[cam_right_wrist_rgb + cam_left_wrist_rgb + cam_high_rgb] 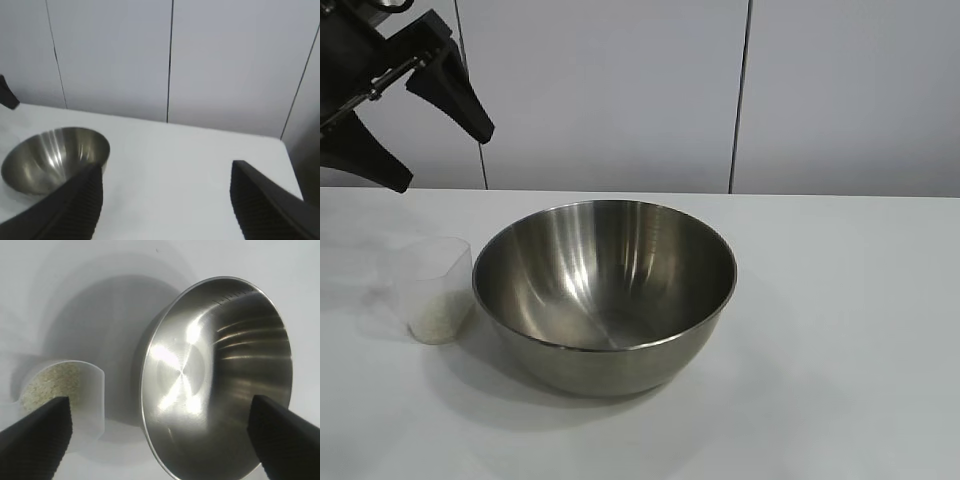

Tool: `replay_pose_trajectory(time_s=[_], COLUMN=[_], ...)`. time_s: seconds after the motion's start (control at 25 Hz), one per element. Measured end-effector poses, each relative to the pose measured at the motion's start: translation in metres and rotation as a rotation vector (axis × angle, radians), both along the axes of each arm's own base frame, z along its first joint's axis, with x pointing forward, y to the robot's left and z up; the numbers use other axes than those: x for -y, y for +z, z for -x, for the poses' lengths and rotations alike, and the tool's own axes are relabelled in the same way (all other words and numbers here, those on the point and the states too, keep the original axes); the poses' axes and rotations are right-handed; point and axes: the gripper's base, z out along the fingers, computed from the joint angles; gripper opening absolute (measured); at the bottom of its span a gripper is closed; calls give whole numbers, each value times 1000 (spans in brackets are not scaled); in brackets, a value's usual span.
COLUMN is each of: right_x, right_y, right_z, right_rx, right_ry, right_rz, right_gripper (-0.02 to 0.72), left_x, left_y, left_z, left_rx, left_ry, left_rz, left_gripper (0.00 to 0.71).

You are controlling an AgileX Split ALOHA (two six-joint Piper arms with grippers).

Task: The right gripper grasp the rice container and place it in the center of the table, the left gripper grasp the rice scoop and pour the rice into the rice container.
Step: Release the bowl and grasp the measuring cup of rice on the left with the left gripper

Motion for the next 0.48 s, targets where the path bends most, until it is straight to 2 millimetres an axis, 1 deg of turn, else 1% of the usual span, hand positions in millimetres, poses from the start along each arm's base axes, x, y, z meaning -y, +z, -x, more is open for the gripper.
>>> replay_pose_trajectory(time_s=[0.12, 0.28, 0.48], right_x=[3, 6, 8], right_y=[-20, -40, -59], right_z=[-14, -27, -38], right_rx=[-82, -149, -207], right_ry=[-14, -20, 4], right_rz=[4, -25, -39], right_gripper=[494, 494, 494], left_x=[0, 0, 0], left_y=[0, 0, 0], left_z=[0, 0, 0], left_rx=[2, 2, 2], left_ry=[2, 2, 2], left_rz=[0, 0, 0], left_gripper=[686, 686, 686])
